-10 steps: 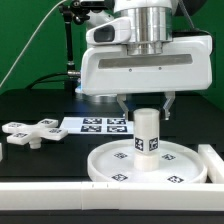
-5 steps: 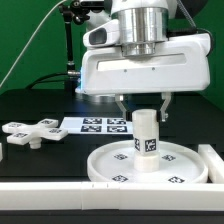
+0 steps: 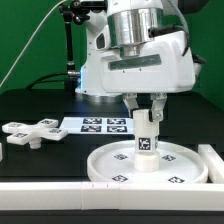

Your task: Assemble round table

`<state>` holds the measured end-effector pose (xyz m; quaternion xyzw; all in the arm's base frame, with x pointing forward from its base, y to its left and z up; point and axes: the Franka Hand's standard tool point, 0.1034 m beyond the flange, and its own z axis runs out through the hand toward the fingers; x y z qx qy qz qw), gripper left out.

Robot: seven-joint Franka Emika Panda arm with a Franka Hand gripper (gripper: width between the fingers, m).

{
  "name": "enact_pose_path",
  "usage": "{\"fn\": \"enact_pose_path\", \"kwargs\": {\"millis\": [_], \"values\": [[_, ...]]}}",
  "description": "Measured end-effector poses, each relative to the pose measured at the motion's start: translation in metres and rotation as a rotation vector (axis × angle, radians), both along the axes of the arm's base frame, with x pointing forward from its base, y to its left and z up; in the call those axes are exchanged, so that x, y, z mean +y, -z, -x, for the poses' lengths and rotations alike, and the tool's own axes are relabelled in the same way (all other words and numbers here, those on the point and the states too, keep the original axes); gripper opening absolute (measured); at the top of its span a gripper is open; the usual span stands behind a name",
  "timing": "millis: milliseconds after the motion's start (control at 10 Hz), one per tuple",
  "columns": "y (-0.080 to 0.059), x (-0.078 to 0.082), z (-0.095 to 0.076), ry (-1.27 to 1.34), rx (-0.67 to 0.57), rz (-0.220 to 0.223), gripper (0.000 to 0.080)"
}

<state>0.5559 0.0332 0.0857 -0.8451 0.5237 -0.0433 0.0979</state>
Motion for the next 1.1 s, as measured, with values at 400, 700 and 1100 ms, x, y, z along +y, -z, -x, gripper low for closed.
{"fn": "enact_pose_path", "kwargs": {"millis": [400, 700, 1100], "values": [[0.0007, 0.0044, 0.0013, 0.353, 0.039, -0.104, 0.0409], [0.0013, 0.0073, 0.0023, 0.49, 0.058, -0.146, 0.0409], [0.0032, 0.0043, 0.0057, 0.991, 0.111, -0.298, 0.0409]]}}
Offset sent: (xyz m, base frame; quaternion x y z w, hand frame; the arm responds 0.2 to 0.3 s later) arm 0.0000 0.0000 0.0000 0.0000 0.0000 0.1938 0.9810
